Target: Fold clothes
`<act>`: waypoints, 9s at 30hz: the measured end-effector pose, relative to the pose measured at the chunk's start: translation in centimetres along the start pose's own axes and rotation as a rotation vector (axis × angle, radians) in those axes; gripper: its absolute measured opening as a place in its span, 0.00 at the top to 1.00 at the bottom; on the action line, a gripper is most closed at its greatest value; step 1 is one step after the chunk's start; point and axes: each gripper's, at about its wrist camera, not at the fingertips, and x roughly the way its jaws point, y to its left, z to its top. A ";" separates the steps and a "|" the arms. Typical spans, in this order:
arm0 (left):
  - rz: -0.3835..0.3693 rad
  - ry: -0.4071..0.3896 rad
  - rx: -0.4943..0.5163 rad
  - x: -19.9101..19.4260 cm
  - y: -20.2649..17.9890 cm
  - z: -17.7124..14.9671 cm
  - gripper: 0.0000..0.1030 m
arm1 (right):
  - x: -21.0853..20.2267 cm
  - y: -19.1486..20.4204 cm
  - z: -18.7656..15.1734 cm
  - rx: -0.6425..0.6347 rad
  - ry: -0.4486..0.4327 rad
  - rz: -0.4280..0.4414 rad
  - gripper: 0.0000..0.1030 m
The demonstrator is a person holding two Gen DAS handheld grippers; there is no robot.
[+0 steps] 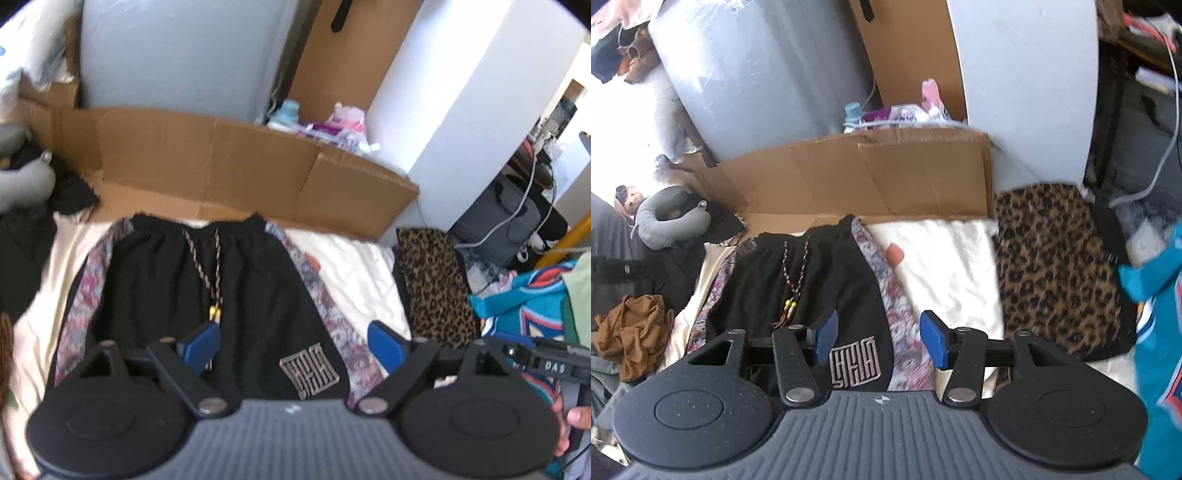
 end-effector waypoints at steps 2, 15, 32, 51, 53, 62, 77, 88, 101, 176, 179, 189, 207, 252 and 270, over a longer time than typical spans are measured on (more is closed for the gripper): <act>-0.018 0.023 0.000 0.8 0.3 -1.6 0.14 | 0.5 0.0 -1.2 0.012 0.010 -0.001 0.45; -0.049 0.139 0.028 5.7 1.9 -9.7 0.14 | 6.5 -4.2 -7.8 0.100 0.100 -0.002 0.45; -0.084 0.298 -0.047 11.7 4.1 -17.2 0.14 | 13.4 -7.5 -13.7 0.154 0.336 -0.064 0.45; -0.082 0.344 -0.066 15.6 4.0 -18.4 0.56 | 17.4 -8.6 -15.8 0.275 0.335 -0.026 0.96; -0.087 0.349 -0.078 15.7 4.2 -18.6 0.73 | 17.0 -8.5 -15.8 0.292 0.325 -0.015 0.98; -0.002 0.290 -0.159 13.4 6.4 -17.7 0.97 | 16.6 -6.6 -15.2 0.304 0.292 0.098 0.96; 0.075 0.250 -0.178 13.2 7.0 -17.2 0.97 | 18.1 -8.5 -15.8 0.393 0.302 0.049 0.71; 0.124 0.226 -0.198 13.0 8.3 -16.7 0.97 | 20.0 -9.3 -16.7 0.450 0.328 0.053 0.61; 0.119 0.230 -0.215 12.9 8.4 -16.6 0.97 | 20.7 -7.6 -16.6 0.316 0.393 0.061 0.90; 0.007 0.333 -0.577 9.9 8.3 -19.6 0.56 | 17.3 -12.7 -11.1 0.185 0.486 -0.160 0.94; 0.030 0.327 -0.595 10.7 9.2 -19.9 0.57 | 17.4 -12.9 -11.3 0.185 0.488 -0.167 0.95; 0.006 0.351 -0.688 14.0 10.4 -22.5 0.59 | 17.1 -15.4 -12.1 0.209 0.484 -0.270 1.00; 0.050 0.355 -0.665 14.0 11.2 -23.3 0.97 | 16.7 -16.3 -12.4 0.414 0.401 -0.017 0.62; 0.012 0.379 -0.677 13.7 10.7 -23.6 0.99 | 15.7 -13.7 -11.5 0.251 0.471 -0.169 0.94; -0.039 0.355 -0.685 13.1 11.1 -23.4 0.59 | 16.8 -15.6 -12.3 0.328 0.469 -0.115 0.60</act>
